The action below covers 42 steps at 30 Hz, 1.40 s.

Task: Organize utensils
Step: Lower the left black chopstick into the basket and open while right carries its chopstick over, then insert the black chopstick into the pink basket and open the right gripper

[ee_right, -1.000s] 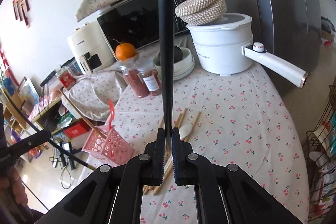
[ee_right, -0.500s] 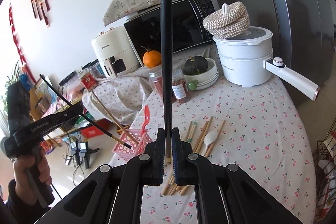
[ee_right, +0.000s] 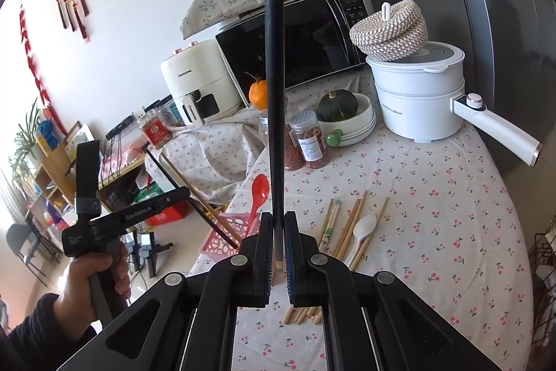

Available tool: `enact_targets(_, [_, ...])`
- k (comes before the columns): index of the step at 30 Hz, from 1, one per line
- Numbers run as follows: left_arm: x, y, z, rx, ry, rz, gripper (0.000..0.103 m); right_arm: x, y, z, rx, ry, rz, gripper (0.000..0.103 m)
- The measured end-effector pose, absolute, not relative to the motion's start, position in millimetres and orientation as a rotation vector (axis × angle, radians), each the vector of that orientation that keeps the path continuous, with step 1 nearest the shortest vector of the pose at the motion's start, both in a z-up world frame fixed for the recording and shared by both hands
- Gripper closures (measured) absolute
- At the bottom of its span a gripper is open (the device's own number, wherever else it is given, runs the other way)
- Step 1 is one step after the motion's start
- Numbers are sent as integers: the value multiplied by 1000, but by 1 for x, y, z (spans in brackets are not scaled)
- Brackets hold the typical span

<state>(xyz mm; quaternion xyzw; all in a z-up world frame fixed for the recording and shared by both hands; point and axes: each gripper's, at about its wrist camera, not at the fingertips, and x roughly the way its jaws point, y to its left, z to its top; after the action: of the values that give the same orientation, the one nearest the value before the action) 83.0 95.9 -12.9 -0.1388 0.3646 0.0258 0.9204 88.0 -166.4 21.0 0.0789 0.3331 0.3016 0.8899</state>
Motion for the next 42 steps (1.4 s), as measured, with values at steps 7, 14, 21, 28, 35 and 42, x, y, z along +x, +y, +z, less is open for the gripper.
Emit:
enact_targets(7, [75, 95, -10, -307, 773, 38, 47, 87, -152, 28, 181, 673, 659, 97])
enact_targets(14, [52, 95, -13, -248, 828, 39, 36, 90, -126, 33, 189, 663, 693, 97])
enact_targets(21, [30, 79, -11, -228, 804, 19, 29, 88, -107, 27, 166, 669, 700, 97])
enact_targets(28, [8, 85, -39, -261, 828, 60, 28, 98, -97, 16, 145, 693, 685, 97])
enact_targets(35, [3, 81, -59, -307, 876, 41, 28, 104, -83, 3, 111, 726, 669, 97])
enact_targets(42, [8, 73, -59, -294, 879, 22, 28, 118, -79, -13, 145, 789, 654, 93])
